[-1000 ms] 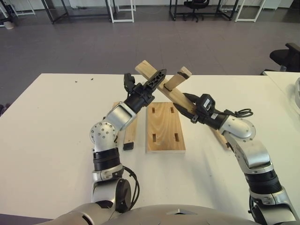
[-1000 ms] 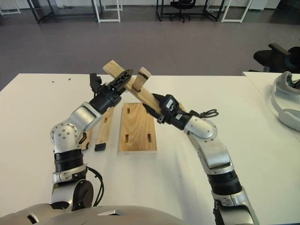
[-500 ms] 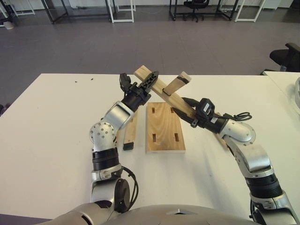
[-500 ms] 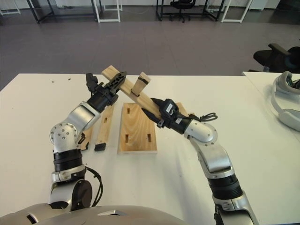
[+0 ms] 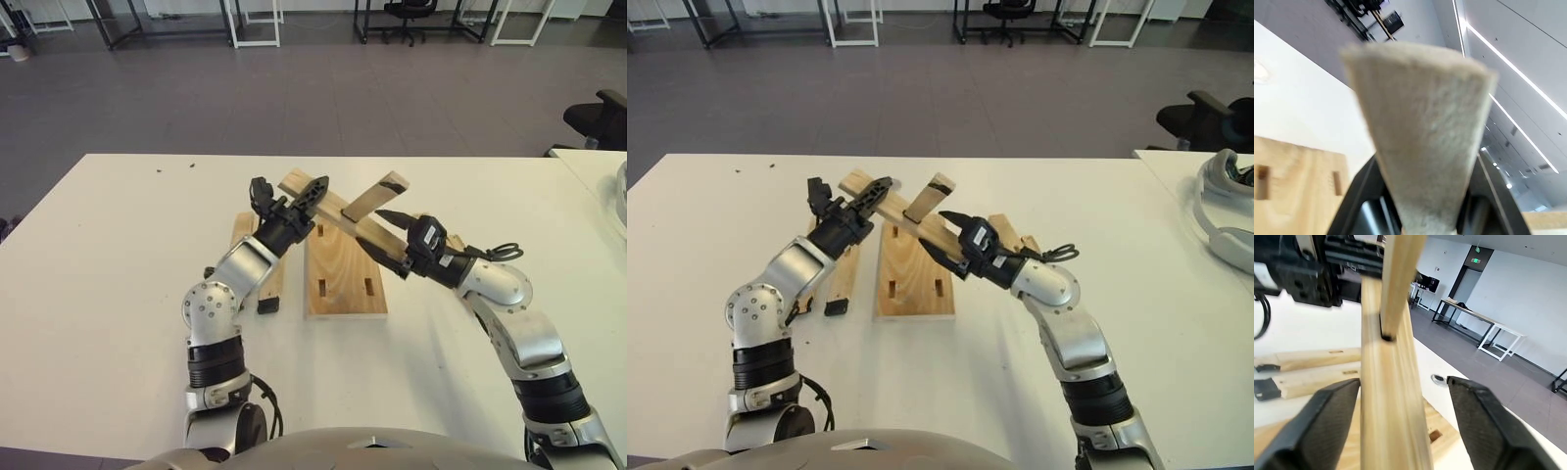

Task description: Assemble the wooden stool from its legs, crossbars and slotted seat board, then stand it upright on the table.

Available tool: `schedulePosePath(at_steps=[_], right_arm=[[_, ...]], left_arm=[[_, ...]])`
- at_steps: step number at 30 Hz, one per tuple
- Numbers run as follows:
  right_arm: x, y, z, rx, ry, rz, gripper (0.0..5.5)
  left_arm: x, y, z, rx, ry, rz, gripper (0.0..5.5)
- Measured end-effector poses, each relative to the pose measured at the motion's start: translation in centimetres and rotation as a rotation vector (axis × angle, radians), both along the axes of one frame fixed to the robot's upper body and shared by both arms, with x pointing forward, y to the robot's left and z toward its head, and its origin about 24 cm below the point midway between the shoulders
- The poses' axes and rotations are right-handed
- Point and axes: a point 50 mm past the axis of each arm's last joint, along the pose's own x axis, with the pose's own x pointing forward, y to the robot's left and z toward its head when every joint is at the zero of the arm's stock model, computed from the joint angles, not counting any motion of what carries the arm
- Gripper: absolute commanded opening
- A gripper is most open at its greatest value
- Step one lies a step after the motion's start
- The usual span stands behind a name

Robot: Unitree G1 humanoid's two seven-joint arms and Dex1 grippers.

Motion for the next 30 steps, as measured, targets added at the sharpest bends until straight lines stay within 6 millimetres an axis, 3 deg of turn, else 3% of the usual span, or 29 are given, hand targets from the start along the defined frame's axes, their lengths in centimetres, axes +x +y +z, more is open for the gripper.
schedulePosePath(at_steps=[2, 6, 10, 14, 23, 30], right_arm=[[-0.5, -1.0, -0.8, -0.066, 0.002, -0.024, 3.7], [-0.7, -4.2, -3.7, -0.194, 0.088, -0.077, 3.7], [0.2, -5.2, -7.5, -0.37, 0.147, -0.083, 3.7], [0.7, -4.6, -8.2, -0.421, 0.11, -0.046, 3.7], [-1.5, -3.1, -9.2, -0.331, 0.132, -0.078, 3.7], [-2.1, -2.3, -9.3, -0.309, 0.138, -0.063, 3.7]], left_arm=[[-0.7, 1.8, 0.1, 0.038, 0.007, 0.099, 1.01], [-5.5, 4.8, -0.8, 0.109, 0.059, 0.297, 1.01], [-7.8, 6.0, -1.6, 0.1, 0.117, 0.429, 1.01], [-9.1, 7.1, -2.0, 0.044, 0.157, 0.501, 1.01], [-10.0, 7.9, -1.8, 0.163, 0.194, 0.361, 1.01], [-8.2, 7.2, -0.5, 0.293, 0.098, 0.369, 1.01]])
